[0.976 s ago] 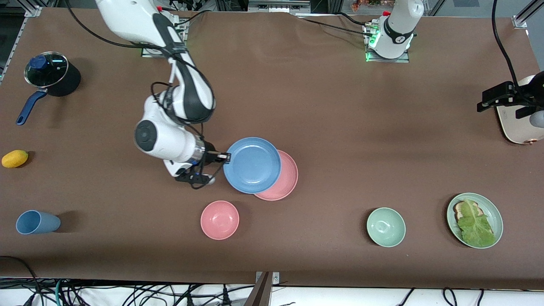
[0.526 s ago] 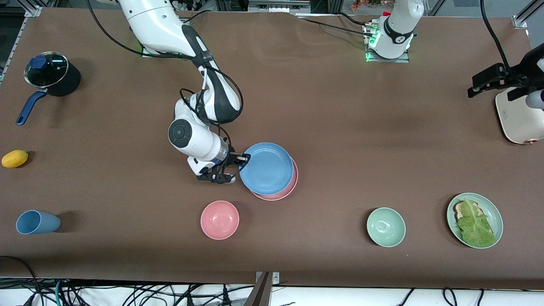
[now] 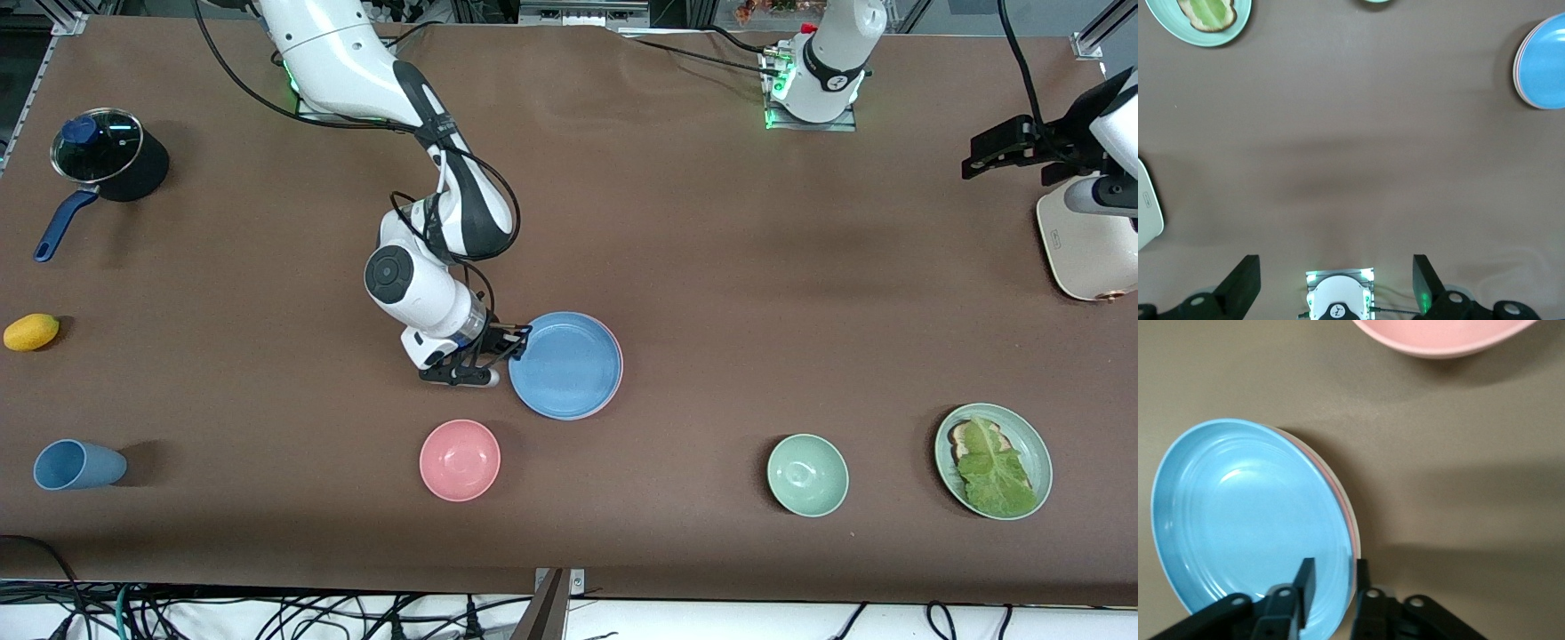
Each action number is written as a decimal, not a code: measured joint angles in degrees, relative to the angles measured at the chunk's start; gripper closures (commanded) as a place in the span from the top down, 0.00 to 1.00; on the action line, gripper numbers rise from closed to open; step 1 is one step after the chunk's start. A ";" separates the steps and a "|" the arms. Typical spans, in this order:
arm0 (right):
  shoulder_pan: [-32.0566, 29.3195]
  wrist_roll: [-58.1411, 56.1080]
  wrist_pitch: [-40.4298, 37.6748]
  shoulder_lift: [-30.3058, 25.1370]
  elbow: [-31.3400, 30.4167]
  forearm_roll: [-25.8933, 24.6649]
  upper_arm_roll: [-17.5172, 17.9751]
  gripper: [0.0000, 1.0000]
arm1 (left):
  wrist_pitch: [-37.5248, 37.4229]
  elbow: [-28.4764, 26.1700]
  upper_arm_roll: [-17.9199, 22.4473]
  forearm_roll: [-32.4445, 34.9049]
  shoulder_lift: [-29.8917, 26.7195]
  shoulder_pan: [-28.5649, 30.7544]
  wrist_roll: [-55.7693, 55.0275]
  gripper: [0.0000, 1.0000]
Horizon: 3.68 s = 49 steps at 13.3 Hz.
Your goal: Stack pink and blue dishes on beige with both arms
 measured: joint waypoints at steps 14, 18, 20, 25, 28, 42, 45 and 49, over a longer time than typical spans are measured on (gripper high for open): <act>-0.47 -7.69 -45.55 -13.60 11.94 -6.50 -30.24 1.00 | 0.17 -4.72 -0.99 -0.43 -0.81 1.07 0.07 1.00; -0.62 -23.96 -53.06 -15.06 17.50 -10.71 -36.90 1.00 | 1.57 -3.01 -0.98 -0.43 1.64 1.07 0.08 1.00; -1.86 -26.31 -56.73 -17.38 17.64 -15.54 -34.64 1.00 | 1.63 -1.93 -1.06 -0.43 3.24 1.05 0.08 1.00; -25.52 -26.31 -56.68 -25.08 12.79 -25.97 -7.05 1.00 | 1.69 -0.61 -1.20 -0.43 5.32 0.98 0.08 1.00; -35.80 -22.56 -50.99 -30.40 4.57 -30.11 4.16 1.00 | 2.23 -0.30 -1.22 -0.43 5.45 0.96 0.09 1.00; -39.43 -18.46 -47.32 -40.55 -4.71 -30.52 8.50 1.00 | 3.68 -0.08 -1.20 -0.43 6.10 -0.31 0.13 1.00; -39.46 -18.46 -47.32 -40.56 -4.72 -30.75 8.61 1.00 | 3.68 -0.05 -1.20 -0.43 6.10 -0.31 0.13 1.00; -39.50 -18.47 -47.31 -40.60 -4.72 -34.15 10.12 1.00 | 3.68 0.01 -1.20 -0.43 6.10 -0.29 0.13 1.00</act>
